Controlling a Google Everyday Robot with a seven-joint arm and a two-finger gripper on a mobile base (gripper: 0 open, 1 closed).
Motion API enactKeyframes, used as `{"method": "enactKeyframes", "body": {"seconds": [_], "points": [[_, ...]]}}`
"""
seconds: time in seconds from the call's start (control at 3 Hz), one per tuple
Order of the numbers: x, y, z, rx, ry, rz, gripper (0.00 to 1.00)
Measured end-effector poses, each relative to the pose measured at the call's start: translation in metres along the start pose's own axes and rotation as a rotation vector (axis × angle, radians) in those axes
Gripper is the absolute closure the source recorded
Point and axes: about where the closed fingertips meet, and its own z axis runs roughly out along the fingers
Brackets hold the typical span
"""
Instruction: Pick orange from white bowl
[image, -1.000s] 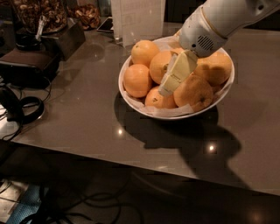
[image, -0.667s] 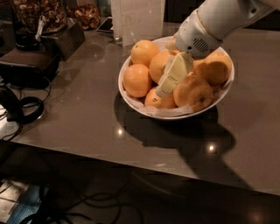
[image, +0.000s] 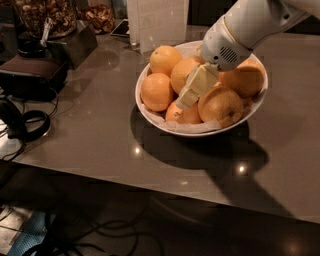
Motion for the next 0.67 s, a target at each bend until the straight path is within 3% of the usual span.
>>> {"method": "enactKeyframes", "body": {"seconds": [0.67], "points": [[0.0,0.0,0.0,0.0,0.0,0.0,0.65]]}}
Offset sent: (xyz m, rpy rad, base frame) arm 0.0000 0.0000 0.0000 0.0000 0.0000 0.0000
